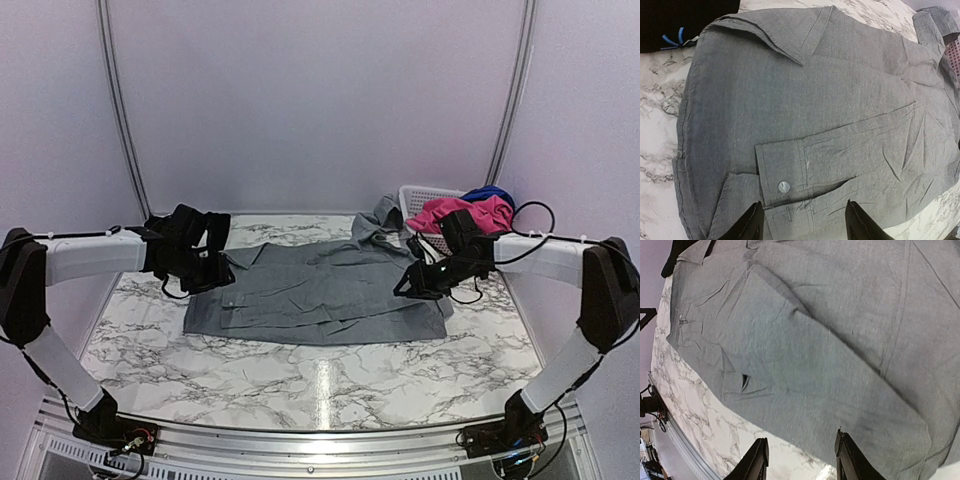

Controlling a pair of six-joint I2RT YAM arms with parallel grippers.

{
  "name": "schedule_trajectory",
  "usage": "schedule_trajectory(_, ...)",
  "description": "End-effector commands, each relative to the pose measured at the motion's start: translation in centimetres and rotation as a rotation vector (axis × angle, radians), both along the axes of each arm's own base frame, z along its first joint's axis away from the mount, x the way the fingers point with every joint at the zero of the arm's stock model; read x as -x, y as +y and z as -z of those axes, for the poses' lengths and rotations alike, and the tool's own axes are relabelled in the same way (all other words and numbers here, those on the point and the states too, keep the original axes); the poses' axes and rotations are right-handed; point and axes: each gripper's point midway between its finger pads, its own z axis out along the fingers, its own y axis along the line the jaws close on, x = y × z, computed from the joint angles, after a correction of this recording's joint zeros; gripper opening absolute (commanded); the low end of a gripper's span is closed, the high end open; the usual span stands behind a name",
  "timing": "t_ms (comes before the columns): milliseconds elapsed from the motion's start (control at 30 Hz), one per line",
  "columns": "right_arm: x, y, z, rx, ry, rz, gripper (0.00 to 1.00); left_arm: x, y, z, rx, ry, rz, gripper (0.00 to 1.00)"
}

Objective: Fold and stack the mixed laundry pile
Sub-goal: Smooth out the 1/3-folded shirt at the center of the board.

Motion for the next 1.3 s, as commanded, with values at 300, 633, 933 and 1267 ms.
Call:
schedule_trajectory(300, -2.0, 0.2, 7.3, 0.084, 0.128, 0.020, 0.38, 5.4, 2.0, 9.7, -0.109, 0.321, -0.038, 0.37)
schedule_trajectory(633, 12.5, -0.3, 8.3, 0.043, 0.337, 0.008, 0.39, 19.1, 4.8, 10.5, -0.069, 0.477, -0.119, 0.36)
schedule_trajectory(933, 9.4, 0.6, -0.1, -0.016, 0.094, 0.018, 0.43, 16.8, 3.8, 3.0, 0.056, 0.216, -0.093, 0.46)
schedule_trajectory(1267, 3.9, 3.0, 4.6, 0.032, 0.117, -0.027, 0.38, 11.5, 0.0, 5.3, -0.094, 0.249, 0.032, 0.46)
